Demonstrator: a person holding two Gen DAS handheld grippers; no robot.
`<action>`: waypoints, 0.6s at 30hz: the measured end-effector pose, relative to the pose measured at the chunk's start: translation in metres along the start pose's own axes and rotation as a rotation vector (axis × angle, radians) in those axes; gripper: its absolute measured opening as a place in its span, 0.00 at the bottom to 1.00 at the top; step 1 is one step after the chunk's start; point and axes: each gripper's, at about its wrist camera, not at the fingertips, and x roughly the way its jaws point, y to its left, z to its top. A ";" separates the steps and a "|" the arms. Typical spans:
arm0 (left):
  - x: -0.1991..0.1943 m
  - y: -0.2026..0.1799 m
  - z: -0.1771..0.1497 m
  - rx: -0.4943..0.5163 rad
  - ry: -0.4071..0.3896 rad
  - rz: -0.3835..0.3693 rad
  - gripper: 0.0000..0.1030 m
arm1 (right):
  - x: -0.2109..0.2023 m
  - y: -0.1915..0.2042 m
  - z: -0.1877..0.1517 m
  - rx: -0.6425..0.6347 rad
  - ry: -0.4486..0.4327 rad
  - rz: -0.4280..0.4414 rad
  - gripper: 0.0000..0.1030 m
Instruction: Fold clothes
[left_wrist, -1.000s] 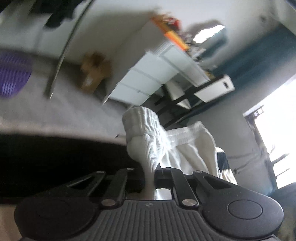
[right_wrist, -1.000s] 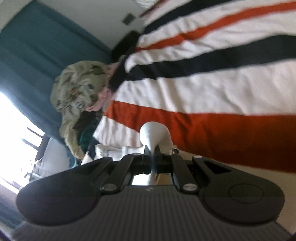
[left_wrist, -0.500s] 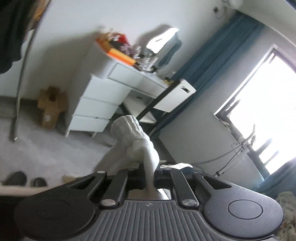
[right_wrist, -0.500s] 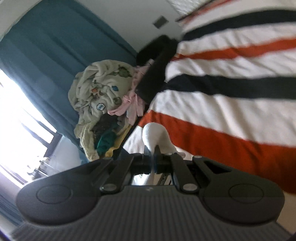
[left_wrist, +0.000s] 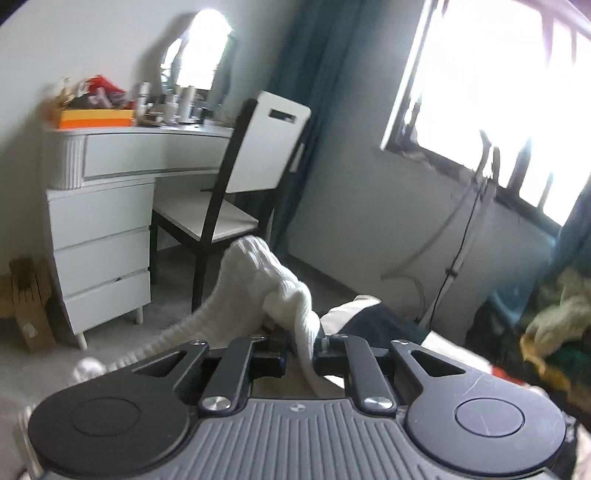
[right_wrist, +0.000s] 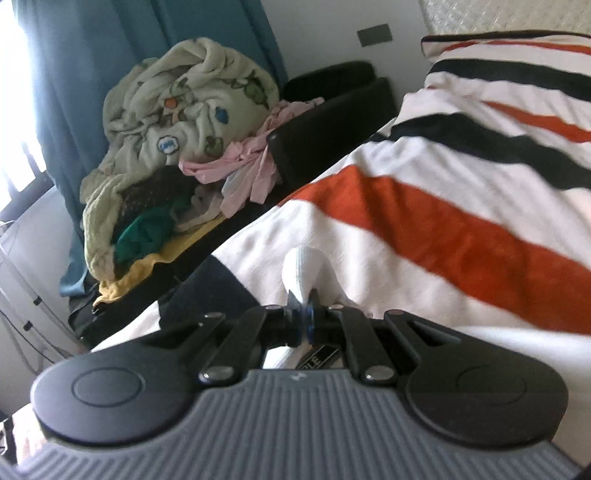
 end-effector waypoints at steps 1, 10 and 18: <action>0.005 -0.001 -0.001 0.005 0.018 0.002 0.14 | 0.003 0.001 -0.003 -0.023 0.002 0.003 0.06; 0.004 0.024 -0.012 0.021 0.104 0.029 0.20 | 0.005 0.002 -0.011 -0.100 0.017 0.024 0.09; -0.046 0.028 -0.017 0.078 0.117 0.000 0.56 | -0.045 -0.004 0.000 -0.049 0.061 0.117 0.59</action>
